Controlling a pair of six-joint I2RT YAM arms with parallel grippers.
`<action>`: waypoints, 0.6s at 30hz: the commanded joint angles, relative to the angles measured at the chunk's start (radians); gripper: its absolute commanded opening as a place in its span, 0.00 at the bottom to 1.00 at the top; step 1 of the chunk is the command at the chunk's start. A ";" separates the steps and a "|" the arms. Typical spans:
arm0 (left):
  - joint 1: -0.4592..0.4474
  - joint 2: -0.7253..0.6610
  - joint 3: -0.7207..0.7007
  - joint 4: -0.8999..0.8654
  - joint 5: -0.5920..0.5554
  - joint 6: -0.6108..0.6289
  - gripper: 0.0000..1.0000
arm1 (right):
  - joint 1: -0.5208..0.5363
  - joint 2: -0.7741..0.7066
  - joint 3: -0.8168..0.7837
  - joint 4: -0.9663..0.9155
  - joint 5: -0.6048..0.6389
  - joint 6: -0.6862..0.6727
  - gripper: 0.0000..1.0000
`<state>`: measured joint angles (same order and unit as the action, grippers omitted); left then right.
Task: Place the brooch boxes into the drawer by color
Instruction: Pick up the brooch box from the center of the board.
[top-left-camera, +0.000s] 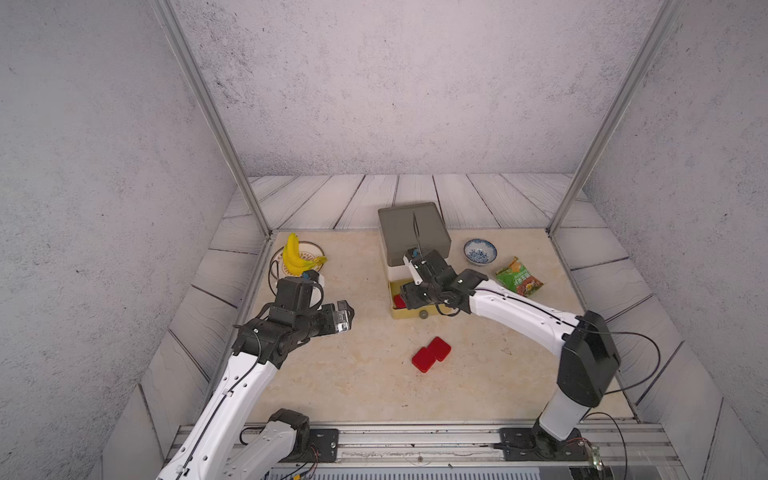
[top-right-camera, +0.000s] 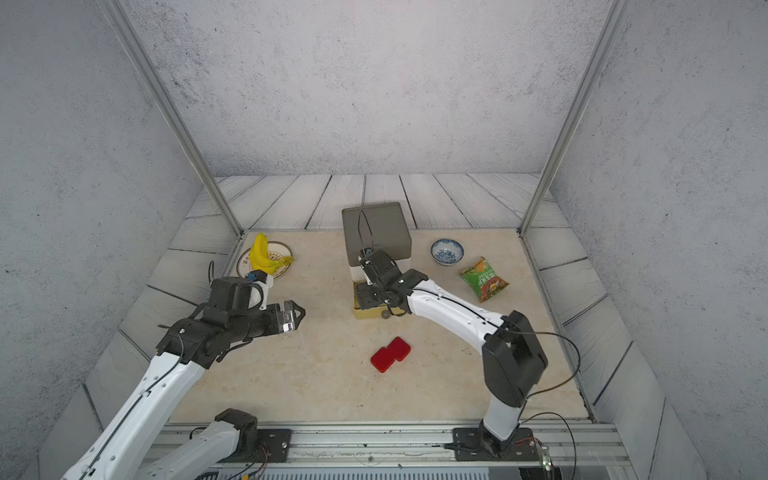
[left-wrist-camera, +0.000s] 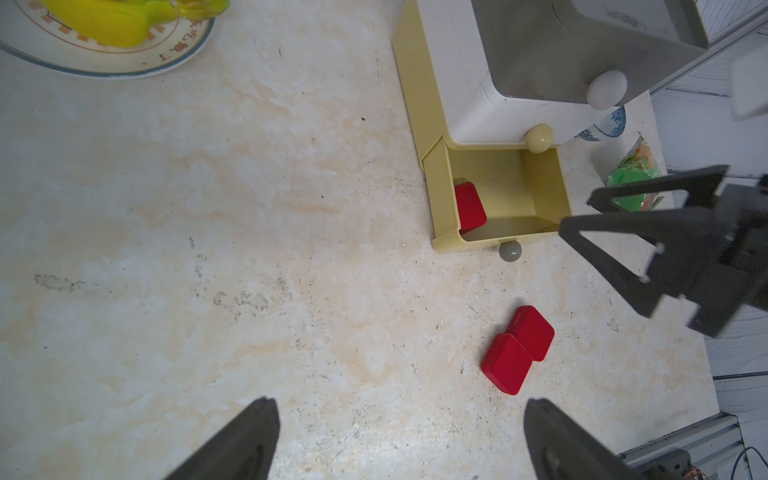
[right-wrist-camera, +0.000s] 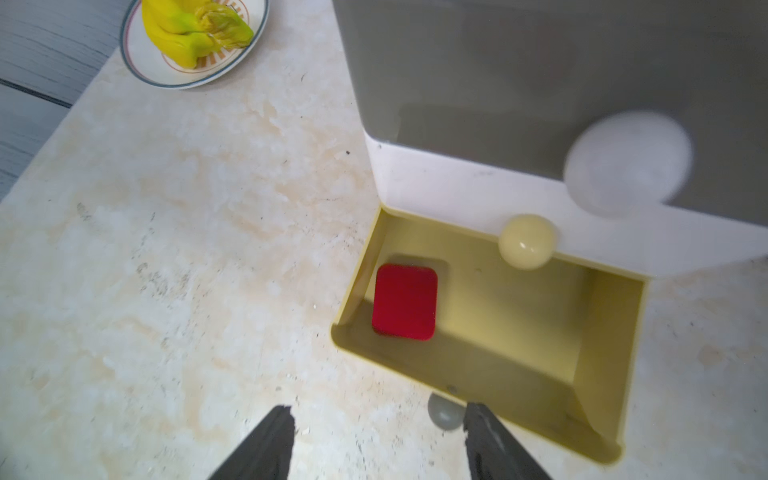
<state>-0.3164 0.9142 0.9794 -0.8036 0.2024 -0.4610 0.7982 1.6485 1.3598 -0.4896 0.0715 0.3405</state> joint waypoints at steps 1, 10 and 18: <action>-0.004 0.008 0.016 0.022 0.007 -0.008 0.98 | 0.004 -0.119 -0.132 -0.097 -0.019 0.006 0.70; -0.009 0.014 0.012 0.049 0.033 -0.036 0.98 | -0.011 -0.323 -0.411 -0.219 -0.016 -0.011 0.73; -0.014 -0.016 0.027 0.011 0.017 -0.030 0.98 | -0.025 -0.191 -0.458 -0.179 -0.080 -0.050 0.76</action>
<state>-0.3237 0.9195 0.9794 -0.7776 0.2279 -0.4942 0.7776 1.4239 0.8970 -0.6807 0.0208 0.3218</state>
